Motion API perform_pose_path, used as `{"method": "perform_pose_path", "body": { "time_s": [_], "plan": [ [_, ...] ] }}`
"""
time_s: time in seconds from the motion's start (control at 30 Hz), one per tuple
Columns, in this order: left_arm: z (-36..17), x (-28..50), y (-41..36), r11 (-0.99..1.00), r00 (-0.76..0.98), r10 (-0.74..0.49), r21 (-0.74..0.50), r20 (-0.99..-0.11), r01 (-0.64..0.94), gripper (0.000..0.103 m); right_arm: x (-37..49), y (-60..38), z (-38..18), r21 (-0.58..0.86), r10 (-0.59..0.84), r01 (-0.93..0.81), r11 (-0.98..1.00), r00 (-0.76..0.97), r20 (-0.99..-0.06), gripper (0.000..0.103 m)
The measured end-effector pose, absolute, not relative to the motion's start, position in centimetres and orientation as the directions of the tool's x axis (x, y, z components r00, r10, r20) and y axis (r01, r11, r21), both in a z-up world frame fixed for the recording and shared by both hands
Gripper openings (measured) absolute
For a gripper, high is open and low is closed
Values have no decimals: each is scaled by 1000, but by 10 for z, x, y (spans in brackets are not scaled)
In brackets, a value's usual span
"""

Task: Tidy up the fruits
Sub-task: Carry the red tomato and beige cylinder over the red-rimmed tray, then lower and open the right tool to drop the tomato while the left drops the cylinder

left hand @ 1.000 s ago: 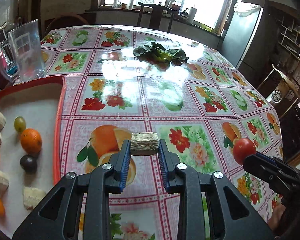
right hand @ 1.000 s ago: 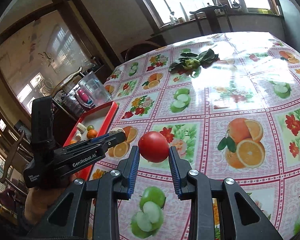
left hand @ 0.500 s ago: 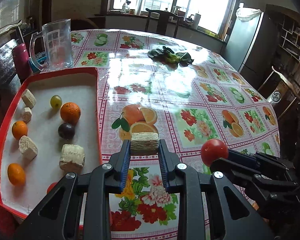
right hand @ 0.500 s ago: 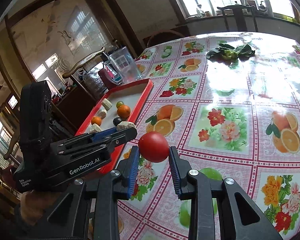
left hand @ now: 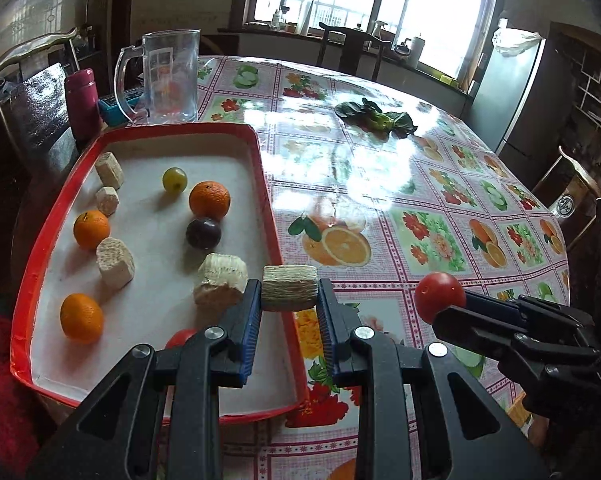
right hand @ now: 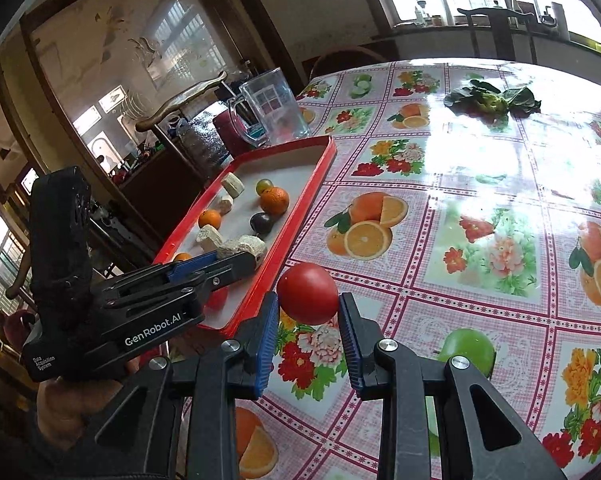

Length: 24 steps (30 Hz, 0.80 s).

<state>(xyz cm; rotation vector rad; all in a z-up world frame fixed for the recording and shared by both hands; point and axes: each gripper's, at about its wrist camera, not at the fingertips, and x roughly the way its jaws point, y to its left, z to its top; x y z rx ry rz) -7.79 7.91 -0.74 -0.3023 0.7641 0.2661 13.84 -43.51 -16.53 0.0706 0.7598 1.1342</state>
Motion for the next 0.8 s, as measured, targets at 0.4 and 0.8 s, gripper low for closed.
{"method": "perform_pose_path", "body": {
  "time_s": [0.4, 0.8],
  "plan": [
    [-14, -109, 106, 897, 671, 179, -161, -719, -412, 25, 125, -406, -160, 390, 836, -825, 409, 167, -523, 30],
    [-22, -131, 127, 870, 659, 197, -181, -726, -459, 25, 113, -375, -153, 354, 834, -858, 371, 140, -534, 30]
  ]
}}
